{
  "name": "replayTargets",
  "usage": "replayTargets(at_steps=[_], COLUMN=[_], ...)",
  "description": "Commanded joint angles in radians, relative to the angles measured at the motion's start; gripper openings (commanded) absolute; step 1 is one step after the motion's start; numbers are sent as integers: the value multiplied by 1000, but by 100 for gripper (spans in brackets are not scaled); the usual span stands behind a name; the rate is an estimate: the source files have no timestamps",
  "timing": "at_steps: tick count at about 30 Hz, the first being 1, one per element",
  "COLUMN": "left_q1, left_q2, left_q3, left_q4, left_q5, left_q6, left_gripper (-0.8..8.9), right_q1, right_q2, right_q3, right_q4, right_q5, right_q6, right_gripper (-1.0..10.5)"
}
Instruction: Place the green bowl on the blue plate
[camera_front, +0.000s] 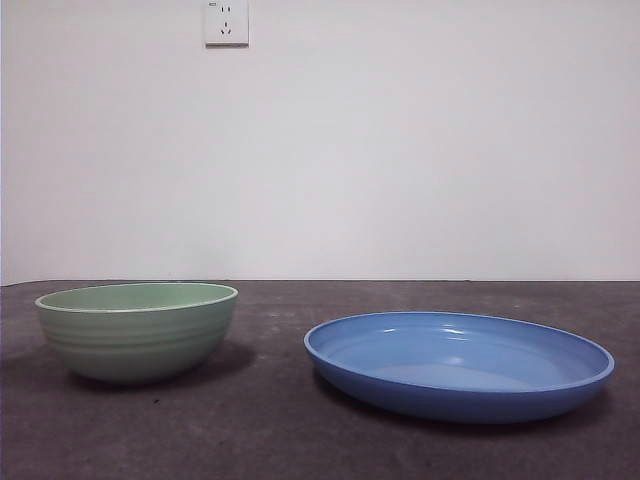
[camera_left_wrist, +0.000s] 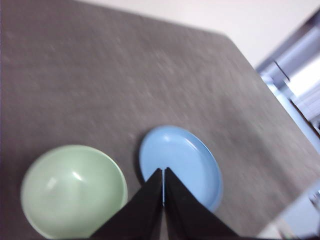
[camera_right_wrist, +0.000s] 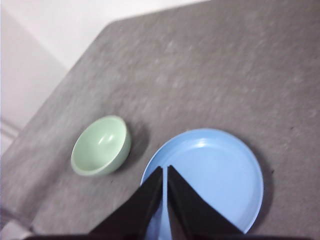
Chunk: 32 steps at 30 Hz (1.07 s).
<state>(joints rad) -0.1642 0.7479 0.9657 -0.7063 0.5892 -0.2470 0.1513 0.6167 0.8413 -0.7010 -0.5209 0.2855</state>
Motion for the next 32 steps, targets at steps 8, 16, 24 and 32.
replayTargets(at_steps=[8,16,24,32], left_q1=[-3,-3,-3,-3], left_q2=[10,10,10,59], left_q3=[49,49,49,49], left_q4=[-66,-64,-64,-102], left_q5=[24,24,24,-68], left_q6=[101,108,108,86], left_gripper=[17,396,572,570], right_q1=[13,13,13,13], right_q2=[27,29,29,29], right_q3=[53,53,53,53], right_q4=[-52,-55,-50,-40], right_q5=[-67,-65,-53,-55], right_q6=[-111,-114,-114,-114], right_gripper=[10,276,653,652])
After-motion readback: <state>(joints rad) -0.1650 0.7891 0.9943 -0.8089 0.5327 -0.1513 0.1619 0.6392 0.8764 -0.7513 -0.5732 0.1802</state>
